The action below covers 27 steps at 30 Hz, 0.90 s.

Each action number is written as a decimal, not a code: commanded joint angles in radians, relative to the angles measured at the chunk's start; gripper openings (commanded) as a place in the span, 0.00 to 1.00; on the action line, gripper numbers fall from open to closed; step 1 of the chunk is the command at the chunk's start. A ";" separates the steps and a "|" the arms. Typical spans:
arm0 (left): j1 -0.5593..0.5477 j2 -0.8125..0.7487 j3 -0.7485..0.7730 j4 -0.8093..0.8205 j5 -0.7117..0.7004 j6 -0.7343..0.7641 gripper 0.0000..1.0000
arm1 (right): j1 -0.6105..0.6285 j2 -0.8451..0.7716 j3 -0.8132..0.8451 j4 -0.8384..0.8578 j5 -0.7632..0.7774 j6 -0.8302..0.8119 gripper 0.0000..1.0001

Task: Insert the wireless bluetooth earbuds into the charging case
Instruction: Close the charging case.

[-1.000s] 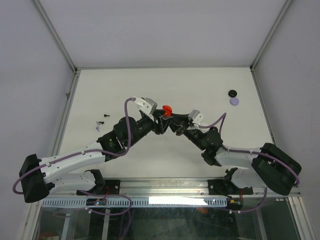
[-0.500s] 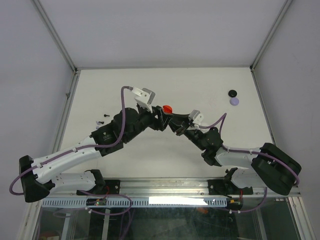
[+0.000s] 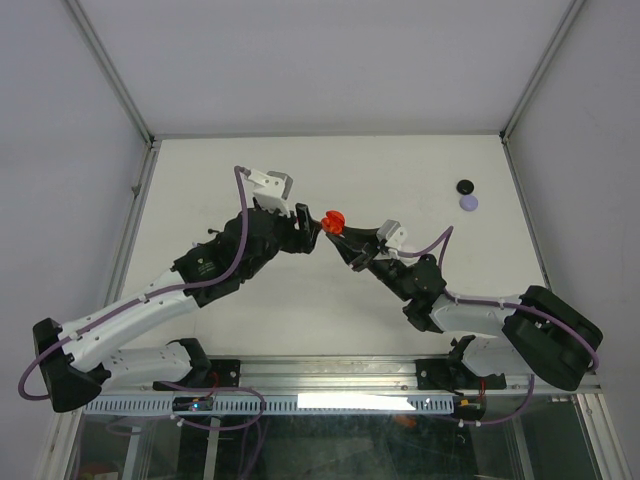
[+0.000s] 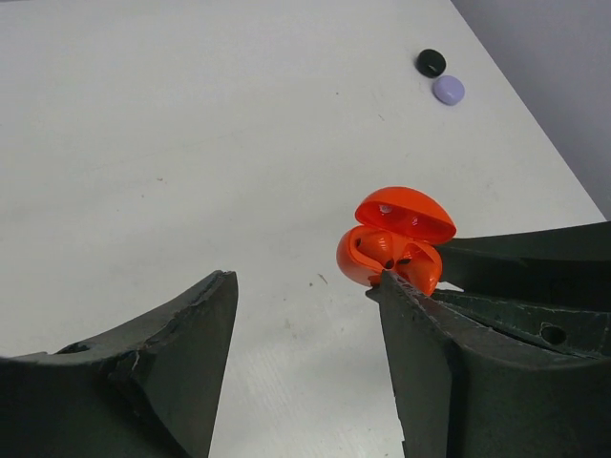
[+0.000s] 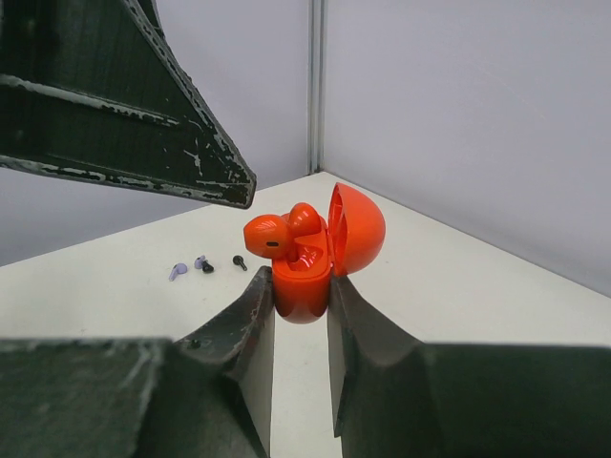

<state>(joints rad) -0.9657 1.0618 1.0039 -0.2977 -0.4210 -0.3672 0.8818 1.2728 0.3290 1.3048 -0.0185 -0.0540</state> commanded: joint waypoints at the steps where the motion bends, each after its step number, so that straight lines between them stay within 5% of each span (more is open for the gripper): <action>1: 0.020 -0.007 0.048 -0.002 0.005 -0.022 0.62 | 0.004 -0.015 0.001 0.062 0.014 -0.011 0.00; 27: 0.022 0.079 0.104 -0.002 0.157 -0.023 0.66 | 0.003 -0.016 -0.002 0.068 0.011 -0.006 0.00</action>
<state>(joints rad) -0.9535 1.1385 1.0534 -0.3264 -0.3065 -0.3801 0.8818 1.2728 0.3290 1.3048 -0.0185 -0.0540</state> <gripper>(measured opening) 0.655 0.241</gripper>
